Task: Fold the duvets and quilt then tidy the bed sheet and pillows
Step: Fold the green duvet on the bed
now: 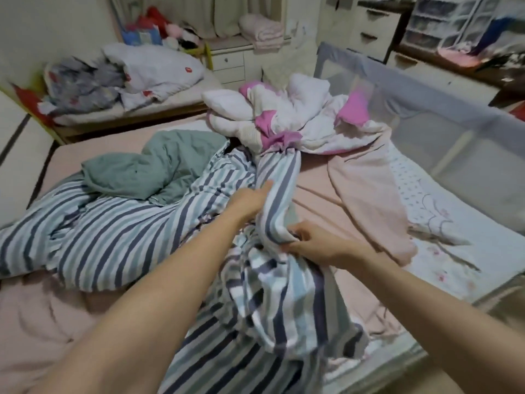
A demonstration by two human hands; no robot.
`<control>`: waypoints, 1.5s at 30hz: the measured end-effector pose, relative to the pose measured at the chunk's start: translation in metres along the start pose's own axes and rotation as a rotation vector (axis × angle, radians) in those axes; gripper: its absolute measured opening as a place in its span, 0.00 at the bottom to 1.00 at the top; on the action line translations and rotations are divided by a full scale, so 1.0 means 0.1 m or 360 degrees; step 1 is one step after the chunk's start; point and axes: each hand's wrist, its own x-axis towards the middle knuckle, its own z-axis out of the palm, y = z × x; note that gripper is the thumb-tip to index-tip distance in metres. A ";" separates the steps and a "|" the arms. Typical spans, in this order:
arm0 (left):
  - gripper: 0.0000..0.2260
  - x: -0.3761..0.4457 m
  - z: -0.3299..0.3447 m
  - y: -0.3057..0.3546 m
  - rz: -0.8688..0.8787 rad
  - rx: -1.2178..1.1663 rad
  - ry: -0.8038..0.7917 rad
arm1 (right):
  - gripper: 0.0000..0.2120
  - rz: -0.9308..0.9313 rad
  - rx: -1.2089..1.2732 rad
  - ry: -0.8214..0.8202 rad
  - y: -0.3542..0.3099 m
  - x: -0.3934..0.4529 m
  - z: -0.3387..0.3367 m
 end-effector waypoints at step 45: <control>0.16 0.13 2.00 0.96 -0.0353 -0.0392 0.0328 | 0.10 -0.0102 0.0596 -0.0969 1.77 -0.44 -1.71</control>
